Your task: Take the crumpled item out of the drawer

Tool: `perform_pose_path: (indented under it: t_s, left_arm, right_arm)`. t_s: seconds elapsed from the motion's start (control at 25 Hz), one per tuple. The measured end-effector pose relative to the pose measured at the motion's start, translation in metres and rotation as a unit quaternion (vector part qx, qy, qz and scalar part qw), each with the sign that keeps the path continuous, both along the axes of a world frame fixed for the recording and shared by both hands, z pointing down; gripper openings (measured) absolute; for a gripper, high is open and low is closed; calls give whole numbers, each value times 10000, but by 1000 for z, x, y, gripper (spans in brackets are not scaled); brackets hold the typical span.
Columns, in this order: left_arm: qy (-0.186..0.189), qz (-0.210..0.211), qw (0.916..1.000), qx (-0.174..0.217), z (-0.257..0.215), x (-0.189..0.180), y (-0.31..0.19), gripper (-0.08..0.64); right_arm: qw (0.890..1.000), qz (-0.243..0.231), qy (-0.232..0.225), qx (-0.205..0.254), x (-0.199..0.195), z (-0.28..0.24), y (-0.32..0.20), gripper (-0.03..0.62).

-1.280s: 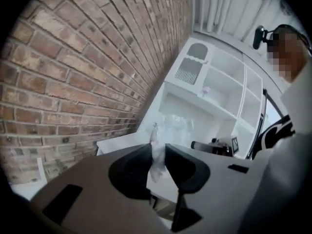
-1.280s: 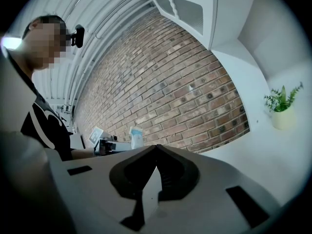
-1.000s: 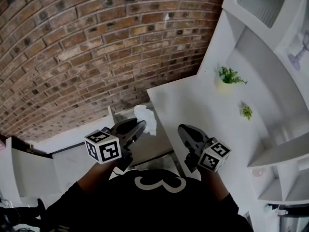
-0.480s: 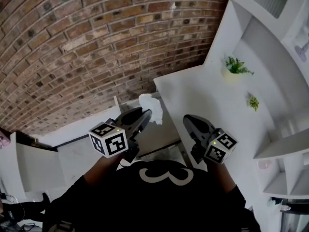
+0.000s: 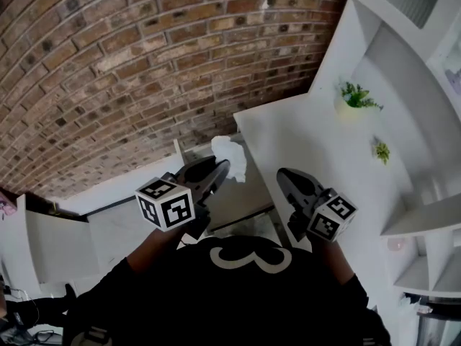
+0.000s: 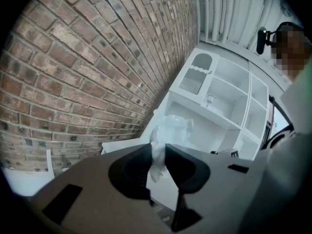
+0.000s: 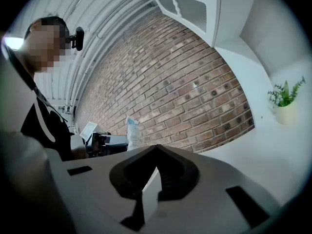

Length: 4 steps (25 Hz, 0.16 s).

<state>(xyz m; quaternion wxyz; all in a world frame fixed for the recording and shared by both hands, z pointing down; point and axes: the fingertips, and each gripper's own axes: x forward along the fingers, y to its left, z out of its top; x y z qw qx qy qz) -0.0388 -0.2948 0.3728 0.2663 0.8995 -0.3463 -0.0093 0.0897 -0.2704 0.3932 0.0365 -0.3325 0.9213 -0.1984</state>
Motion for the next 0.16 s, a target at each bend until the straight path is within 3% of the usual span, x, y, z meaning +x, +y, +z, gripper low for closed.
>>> perform_pose_path:
  t_s: [0.16]
  left_arm:
    - [12, 16, 10000, -80, 0, -1, -4, 86]
  right_arm:
    - [9999, 67, -84, 6, 0, -6, -8, 9]
